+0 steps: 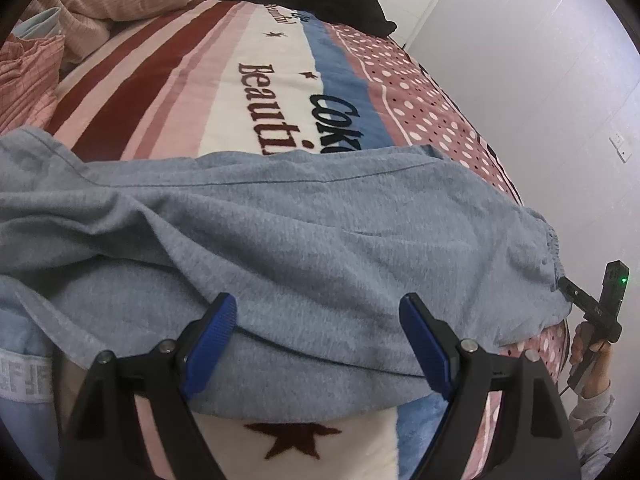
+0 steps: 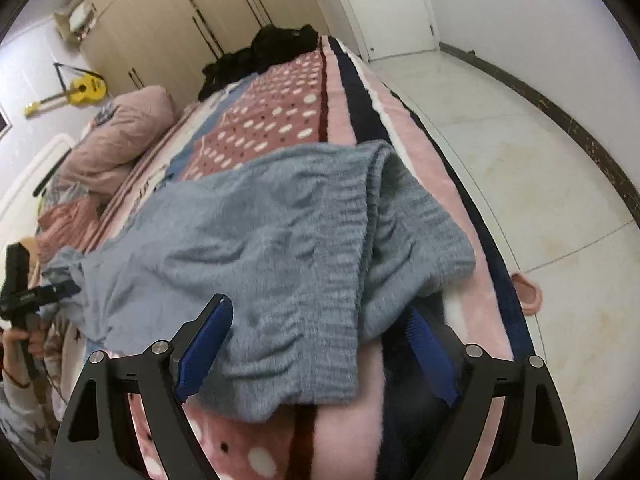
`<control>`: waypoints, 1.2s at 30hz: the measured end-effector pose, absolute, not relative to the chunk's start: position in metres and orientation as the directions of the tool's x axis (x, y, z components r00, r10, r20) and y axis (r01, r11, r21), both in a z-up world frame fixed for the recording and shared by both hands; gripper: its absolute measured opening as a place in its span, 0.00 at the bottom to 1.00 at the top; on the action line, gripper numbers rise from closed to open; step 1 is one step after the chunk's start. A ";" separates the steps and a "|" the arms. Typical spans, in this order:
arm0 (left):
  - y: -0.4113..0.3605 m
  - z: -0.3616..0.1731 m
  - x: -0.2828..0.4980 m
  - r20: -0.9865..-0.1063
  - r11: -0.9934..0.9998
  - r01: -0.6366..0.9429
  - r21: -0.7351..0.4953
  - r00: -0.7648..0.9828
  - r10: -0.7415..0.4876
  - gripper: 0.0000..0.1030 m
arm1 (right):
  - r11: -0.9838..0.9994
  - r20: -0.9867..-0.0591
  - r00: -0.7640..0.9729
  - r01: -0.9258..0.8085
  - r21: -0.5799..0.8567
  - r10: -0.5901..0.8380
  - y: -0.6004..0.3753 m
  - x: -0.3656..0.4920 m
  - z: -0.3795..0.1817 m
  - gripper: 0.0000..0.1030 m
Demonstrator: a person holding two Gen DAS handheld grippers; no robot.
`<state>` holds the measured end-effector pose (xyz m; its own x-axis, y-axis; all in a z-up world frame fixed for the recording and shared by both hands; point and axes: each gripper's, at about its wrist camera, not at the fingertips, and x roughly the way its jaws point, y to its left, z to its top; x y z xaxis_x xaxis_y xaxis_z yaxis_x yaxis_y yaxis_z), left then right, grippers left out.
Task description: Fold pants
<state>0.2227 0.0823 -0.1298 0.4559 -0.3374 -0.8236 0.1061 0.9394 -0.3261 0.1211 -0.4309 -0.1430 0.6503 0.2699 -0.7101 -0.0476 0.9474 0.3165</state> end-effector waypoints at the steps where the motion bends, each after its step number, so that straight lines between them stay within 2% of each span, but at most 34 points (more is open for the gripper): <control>1: 0.082 -0.130 0.223 -0.823 0.939 0.105 -0.327 0.457 -0.337 0.78 | 0.947 -0.704 0.658 -0.044 0.319 0.267 -0.429 0.122 -0.143 0.72; 2: 0.082 -0.130 0.223 -0.823 0.939 0.103 -0.328 0.457 -0.338 0.78 | 0.947 -0.699 0.667 -0.031 0.319 0.257 -0.428 0.126 -0.143 0.56; 3: 0.083 -0.129 0.223 -0.822 0.938 0.103 -0.330 0.458 -0.339 0.78 | 0.950 -0.703 0.671 -0.009 0.311 0.237 -0.428 0.130 -0.143 0.35; 5: 0.083 -0.129 0.223 -0.820 0.938 0.103 -0.330 0.460 -0.340 0.78 | 0.963 -0.711 0.676 0.008 0.270 0.193 -0.427 0.135 -0.144 0.16; 6: 0.083 -0.128 0.222 -0.820 0.938 0.103 -0.330 0.461 -0.339 0.78 | 0.968 -0.708 0.682 -0.001 0.249 0.183 -0.425 0.136 -0.142 0.12; 9: 0.085 -0.128 0.222 -0.819 0.938 0.103 -0.332 0.462 -0.341 0.78 | 0.976 -0.701 0.697 0.010 0.219 0.151 -0.425 0.134 -0.136 0.09; 12: 0.085 -0.128 0.221 -0.819 0.937 0.103 -0.333 0.462 -0.341 0.78 | 0.975 -0.719 0.674 -0.001 0.224 0.166 -0.425 0.133 -0.134 0.11; 15: 0.085 -0.128 0.221 -0.817 0.936 0.108 -0.334 0.463 -0.344 0.78 | 0.950 -0.764 0.595 0.002 0.313 0.250 -0.434 0.132 -0.141 0.27; 17: 0.084 -0.129 0.221 -0.816 0.935 0.108 -0.336 0.462 -0.347 0.78 | 0.939 -0.762 0.581 -0.012 0.343 0.286 -0.438 0.121 -0.141 0.33; 19: 0.083 -0.130 0.222 -0.818 0.936 0.106 -0.337 0.460 -0.346 0.78 | 0.930 -0.761 0.570 -0.017 0.367 0.310 -0.438 0.112 -0.141 0.35; 20: 0.082 -0.130 0.223 -0.819 0.936 0.107 -0.336 0.457 -0.346 0.78 | 0.929 -0.763 0.563 -0.020 0.369 0.316 -0.436 0.109 -0.140 0.31; 21: 0.081 -0.130 0.223 -0.820 0.936 0.108 -0.335 0.456 -0.346 0.78 | 0.934 -0.767 0.560 -0.034 0.355 0.312 -0.432 0.106 -0.139 0.20; 24: 0.078 -0.129 0.222 -0.818 0.936 0.111 -0.334 0.460 -0.346 0.78 | 0.961 -0.764 0.594 -0.058 0.271 0.251 -0.418 0.098 -0.129 0.15; 29: 0.076 -0.128 0.222 -0.817 0.937 0.112 -0.330 0.463 -0.344 0.78 | 0.990 -0.716 0.683 -0.078 0.121 0.141 -0.398 0.104 -0.092 0.13; 36: 0.076 -0.130 0.224 -0.813 0.933 0.116 -0.342 0.462 -0.355 0.78 | 0.998 -0.693 0.720 -0.058 -0.020 0.028 -0.403 0.143 -0.056 0.12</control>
